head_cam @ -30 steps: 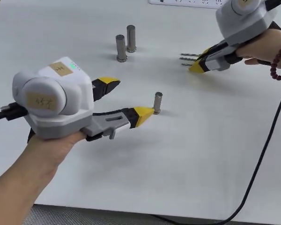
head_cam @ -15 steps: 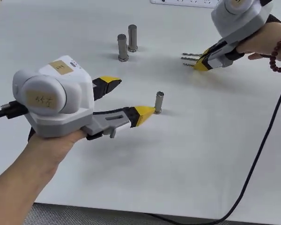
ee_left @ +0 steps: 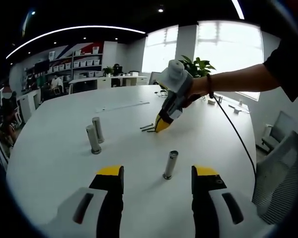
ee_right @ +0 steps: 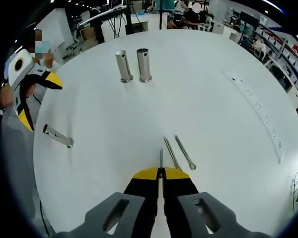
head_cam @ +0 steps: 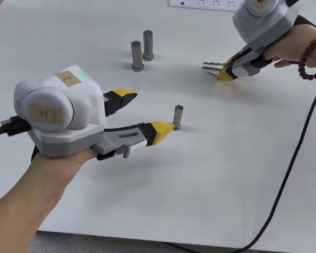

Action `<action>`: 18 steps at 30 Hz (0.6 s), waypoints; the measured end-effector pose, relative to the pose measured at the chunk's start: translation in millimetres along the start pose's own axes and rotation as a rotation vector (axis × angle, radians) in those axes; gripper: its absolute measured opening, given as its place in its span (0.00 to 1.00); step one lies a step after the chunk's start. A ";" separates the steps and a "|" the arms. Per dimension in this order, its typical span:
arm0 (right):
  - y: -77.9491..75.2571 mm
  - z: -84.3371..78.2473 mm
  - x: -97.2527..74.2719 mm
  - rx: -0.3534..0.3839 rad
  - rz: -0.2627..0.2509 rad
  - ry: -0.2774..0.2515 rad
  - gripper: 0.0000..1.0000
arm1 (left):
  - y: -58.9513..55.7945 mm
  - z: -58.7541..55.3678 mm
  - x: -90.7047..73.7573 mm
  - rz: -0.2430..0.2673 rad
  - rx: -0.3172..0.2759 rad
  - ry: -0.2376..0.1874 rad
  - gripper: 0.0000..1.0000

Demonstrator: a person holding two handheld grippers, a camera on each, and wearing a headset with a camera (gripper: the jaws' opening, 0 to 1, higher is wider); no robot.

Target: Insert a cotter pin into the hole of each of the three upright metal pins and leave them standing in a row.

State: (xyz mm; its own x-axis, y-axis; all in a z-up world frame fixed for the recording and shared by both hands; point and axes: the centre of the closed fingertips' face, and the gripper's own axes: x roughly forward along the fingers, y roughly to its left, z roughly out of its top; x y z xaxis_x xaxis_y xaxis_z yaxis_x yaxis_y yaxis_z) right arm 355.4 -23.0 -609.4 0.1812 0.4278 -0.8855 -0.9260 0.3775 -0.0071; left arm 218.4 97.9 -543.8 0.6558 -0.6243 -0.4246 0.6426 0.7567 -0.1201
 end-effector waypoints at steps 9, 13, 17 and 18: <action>-0.7 2.2 1.7 -0.035 -0.011 0.002 0.00 | 1.1 2.6 0.2 -0.003 -0.019 -0.002 0.51; -1.5 3.2 0.9 -0.048 -0.024 0.006 0.00 | 4.6 4.7 -0.6 0.006 0.002 0.005 0.50; 0.1 6.7 -0.6 -0.075 -0.035 -0.002 0.00 | 8.6 7.9 -2.4 0.016 0.002 0.000 0.49; -1.8 7.2 0.6 -0.087 -0.037 -0.002 0.00 | 9.1 8.5 -2.6 0.016 0.001 0.000 0.48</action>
State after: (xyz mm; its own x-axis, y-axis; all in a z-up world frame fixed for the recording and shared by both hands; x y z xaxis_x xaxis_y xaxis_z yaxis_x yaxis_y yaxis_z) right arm 359.5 -17.6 -606.6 0.2163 0.4164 -0.8831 -0.9439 0.3203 -0.0801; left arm 225.9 104.7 -536.2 0.6657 -0.6121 -0.4268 0.6327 0.7663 -0.1120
